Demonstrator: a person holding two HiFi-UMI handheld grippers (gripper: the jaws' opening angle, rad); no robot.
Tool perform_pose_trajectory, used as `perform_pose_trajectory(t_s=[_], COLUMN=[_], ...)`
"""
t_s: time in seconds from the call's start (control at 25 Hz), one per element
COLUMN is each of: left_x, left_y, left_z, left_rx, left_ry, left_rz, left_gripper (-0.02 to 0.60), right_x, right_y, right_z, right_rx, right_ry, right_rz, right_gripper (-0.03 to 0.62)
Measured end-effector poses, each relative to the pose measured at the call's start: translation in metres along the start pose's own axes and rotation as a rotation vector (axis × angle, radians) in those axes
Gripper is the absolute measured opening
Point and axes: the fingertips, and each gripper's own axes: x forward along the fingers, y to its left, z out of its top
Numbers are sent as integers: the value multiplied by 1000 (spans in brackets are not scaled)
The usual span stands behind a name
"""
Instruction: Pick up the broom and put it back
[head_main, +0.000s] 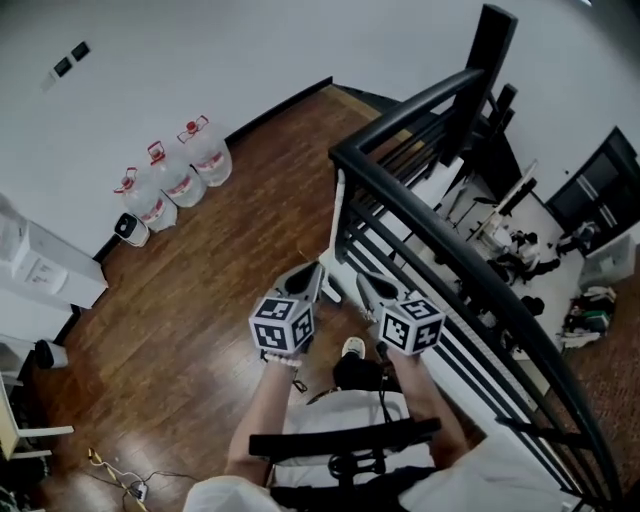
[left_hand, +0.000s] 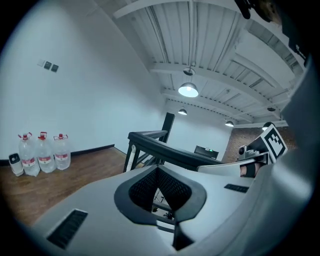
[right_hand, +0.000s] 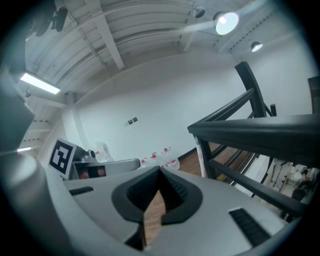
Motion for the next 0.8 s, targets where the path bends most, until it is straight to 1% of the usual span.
perform_pose_trajectory(t_s=[0.2,0.4,0.6,0.68,0.8], left_x=[64,109,154,174,203], left_y=[14,36,63,73,88], left_z=[12,17,17,16,13], left_rx=[75,90,114,136,146], left_ry=[43,68,106,127,168], left_rz=[-6,-4,-11,-8,-6], left_gripper=[-6,-6,-2,9,91], right_x=[23,43,59,64,67], right_y=[-31,-55,-69,-74,-79], right_z=[29,43,51,52,52], right_rx=[2,16,25,28,33], right_ry=[0,5,-3,-1,4], right_rz=[20,13,-16,-34,-56], right_gripper=[11,11,11,11,11])
